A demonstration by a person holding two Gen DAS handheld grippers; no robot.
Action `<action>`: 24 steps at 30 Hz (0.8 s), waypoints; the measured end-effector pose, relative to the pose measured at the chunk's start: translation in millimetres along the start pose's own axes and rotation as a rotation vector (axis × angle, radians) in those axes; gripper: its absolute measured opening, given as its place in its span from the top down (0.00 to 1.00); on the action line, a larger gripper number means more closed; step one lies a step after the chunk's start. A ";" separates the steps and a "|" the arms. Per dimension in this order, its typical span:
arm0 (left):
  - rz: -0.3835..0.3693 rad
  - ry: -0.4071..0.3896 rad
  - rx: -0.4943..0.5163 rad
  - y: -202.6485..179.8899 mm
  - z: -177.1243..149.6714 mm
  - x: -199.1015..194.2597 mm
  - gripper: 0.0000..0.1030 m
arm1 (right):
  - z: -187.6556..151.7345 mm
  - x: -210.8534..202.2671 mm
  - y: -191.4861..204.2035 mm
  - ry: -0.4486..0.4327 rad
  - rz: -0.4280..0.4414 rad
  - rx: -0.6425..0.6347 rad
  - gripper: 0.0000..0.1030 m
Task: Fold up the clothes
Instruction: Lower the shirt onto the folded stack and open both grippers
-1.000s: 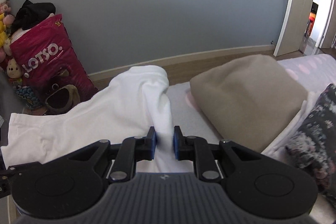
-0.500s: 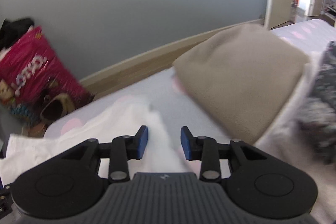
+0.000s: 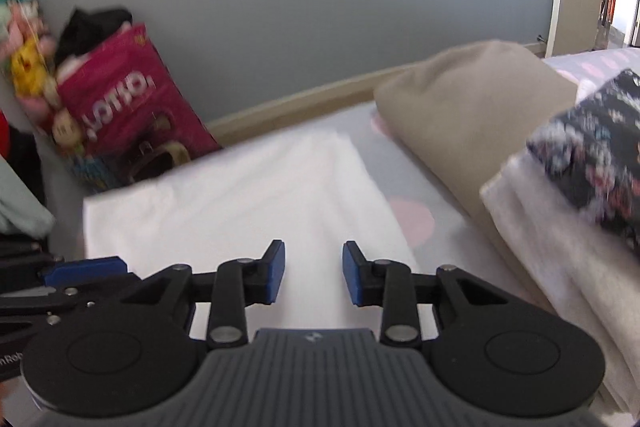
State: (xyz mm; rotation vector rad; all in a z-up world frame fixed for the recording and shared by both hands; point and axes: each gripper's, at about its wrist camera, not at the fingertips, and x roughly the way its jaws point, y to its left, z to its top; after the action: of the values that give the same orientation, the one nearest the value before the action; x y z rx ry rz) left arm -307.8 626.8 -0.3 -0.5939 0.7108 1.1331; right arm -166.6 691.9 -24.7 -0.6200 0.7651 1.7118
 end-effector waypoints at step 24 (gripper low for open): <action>0.017 -0.006 0.076 -15.3 -13.8 -2.6 0.88 | -12.4 -16.8 3.7 0.033 -0.064 0.077 0.63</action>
State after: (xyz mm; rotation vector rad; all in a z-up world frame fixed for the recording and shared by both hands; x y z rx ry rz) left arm -296.8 610.2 -6.2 -0.5202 0.7518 1.1184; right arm -165.6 671.4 -19.8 -0.6147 0.8220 1.6099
